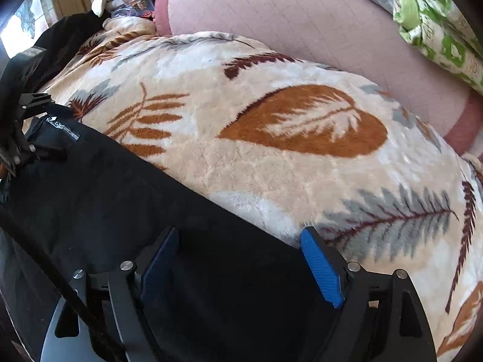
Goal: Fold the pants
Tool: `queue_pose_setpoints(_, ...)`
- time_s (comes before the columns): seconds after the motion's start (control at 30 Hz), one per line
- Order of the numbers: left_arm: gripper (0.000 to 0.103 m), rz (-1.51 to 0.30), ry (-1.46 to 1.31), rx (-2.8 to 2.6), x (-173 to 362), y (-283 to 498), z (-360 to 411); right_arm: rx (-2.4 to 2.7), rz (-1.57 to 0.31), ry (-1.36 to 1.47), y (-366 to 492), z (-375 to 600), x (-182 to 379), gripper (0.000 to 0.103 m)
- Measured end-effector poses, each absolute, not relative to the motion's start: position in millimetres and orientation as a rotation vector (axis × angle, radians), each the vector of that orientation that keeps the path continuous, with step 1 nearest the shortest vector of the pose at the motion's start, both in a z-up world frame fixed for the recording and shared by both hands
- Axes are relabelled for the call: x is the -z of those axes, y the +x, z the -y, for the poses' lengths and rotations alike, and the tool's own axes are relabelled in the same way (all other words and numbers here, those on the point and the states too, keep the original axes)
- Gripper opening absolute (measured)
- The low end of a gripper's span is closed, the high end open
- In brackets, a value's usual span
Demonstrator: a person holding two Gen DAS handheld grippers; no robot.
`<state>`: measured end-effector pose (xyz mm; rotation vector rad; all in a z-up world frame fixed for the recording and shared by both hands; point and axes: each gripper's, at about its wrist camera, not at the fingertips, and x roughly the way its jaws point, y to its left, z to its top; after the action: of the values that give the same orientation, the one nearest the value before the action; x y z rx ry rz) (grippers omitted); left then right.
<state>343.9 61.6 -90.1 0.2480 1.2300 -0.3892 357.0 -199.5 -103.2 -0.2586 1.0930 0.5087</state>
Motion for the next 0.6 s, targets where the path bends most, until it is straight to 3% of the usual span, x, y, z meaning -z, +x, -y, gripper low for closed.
queue_pose_setpoints(0.03,0.090,-1.224,0.237,0.390,88,344,-62,-0.511,-1.091,-0.251,357,199,103,0.086)
queue_pose_setpoints(0.07,0.066,-1.207,0.229,0.389,84,342,-64,-0.514,-1.091,-0.243,357,198,103,0.080)
queue_pose_setpoints(0.13,0.035,-1.196,0.167,0.430,73,339,-68,-0.530,-1.092,-0.218,356,198,100,0.049)
queue_pose_setpoints(0.17,0.017,-1.195,0.149,0.433,70,337,-69,-0.553,-1.104,-0.181,355,199,97,0.022)
queue_pose_setpoints(0.2,0.016,-1.184,0.160,0.418,67,333,-69,-0.571,-1.122,-0.146,355,201,96,0.007)
queue_pose_setpoints(0.6,0.014,-0.999,0.066,0.358,-8,230,-76,-0.566,-1.065,-0.064,277,203,46,0.006)
